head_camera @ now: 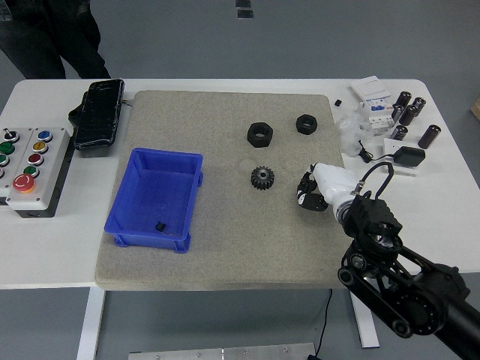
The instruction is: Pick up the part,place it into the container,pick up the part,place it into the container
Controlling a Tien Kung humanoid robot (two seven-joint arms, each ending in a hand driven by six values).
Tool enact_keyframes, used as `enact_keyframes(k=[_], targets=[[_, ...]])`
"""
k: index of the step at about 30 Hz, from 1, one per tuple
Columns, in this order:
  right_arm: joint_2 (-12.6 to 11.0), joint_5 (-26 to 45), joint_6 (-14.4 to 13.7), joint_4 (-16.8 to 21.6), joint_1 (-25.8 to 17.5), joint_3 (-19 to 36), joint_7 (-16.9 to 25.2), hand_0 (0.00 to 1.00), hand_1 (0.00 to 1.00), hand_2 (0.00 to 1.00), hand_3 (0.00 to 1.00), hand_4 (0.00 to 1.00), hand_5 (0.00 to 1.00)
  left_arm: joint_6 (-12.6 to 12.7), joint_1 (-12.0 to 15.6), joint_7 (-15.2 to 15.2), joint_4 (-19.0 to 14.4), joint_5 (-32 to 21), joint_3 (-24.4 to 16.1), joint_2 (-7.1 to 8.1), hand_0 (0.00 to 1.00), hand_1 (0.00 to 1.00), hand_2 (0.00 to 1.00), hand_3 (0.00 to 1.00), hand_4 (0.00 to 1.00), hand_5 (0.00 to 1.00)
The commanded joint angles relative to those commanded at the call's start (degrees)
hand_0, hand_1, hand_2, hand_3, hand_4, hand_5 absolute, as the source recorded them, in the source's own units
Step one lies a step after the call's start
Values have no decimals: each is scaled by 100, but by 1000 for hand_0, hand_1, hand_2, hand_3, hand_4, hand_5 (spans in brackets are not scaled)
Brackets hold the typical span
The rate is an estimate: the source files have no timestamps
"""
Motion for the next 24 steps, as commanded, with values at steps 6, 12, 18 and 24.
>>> enact_keyframes(k=[6, 12, 18, 24], targets=[[39, 704, -644, 91, 647, -678, 492, 224, 411, 290, 399, 57, 2, 3, 1, 11, 0, -1, 8, 9, 619, 519, 545, 638, 620, 369], [319, 1644, -1317, -82, 1245, -1486, 1335, 335, 460, 399, 399, 32, 2, 2, -19, 18, 0, -19, 44, 3, 619, 519, 545, 637, 621, 370], [423, 2414, -1055, -182, 1718, -2324, 1913, 537, 646, 615, 486, 2, 113, 9, -27, 42, 0, -7, 38, 2, 619, 519, 545, 637, 621, 372], [482, 2967, -1047, -340, 1942, -2914, 2107, 609, 726, 674, 557, 2, 142, 6, -47, 40, 0, -11, 50, -1, 619, 519, 545, 638, 622, 372]])
